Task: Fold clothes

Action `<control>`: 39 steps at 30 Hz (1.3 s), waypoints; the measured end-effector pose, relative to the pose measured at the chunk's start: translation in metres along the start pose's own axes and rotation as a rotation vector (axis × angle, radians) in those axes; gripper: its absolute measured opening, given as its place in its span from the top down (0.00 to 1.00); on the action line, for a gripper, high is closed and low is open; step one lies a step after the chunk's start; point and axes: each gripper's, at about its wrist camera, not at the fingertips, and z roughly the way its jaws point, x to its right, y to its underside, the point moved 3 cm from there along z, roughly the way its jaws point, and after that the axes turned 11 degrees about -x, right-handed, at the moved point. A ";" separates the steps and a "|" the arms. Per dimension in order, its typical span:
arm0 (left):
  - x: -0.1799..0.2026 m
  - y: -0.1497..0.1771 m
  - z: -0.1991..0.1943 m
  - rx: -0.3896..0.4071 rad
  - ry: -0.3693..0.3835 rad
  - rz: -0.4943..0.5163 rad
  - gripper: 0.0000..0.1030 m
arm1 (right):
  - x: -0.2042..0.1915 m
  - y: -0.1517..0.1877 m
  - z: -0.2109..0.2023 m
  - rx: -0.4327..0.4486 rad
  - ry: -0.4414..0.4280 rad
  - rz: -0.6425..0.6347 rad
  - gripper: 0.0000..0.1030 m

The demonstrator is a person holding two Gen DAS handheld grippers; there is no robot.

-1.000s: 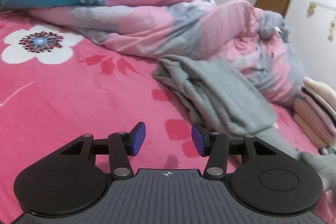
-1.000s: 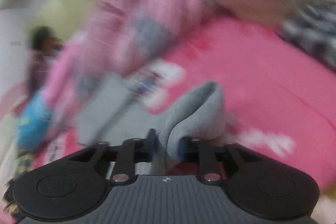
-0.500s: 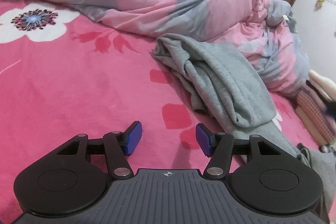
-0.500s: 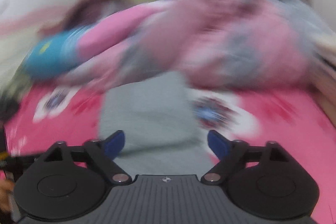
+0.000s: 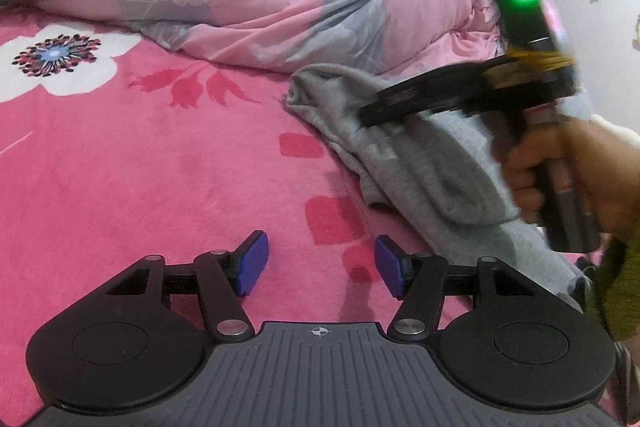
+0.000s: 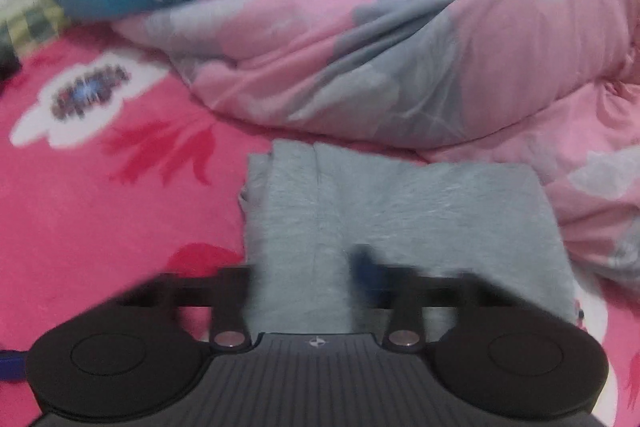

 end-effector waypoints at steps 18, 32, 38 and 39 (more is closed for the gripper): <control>-0.012 -0.002 -0.012 0.053 0.016 -0.072 0.43 | 0.033 0.183 -0.249 0.149 -0.110 0.154 0.86; 0.006 0.006 -0.013 0.053 0.036 -0.006 0.42 | -0.006 0.259 -0.272 0.002 0.059 0.009 0.40; 0.003 0.006 -0.008 0.027 0.039 -0.031 0.42 | -0.036 0.189 -0.244 0.103 0.089 -0.158 0.36; 0.003 0.006 -0.008 0.027 0.039 -0.029 0.42 | -0.040 0.177 -0.233 0.110 0.095 -0.175 0.36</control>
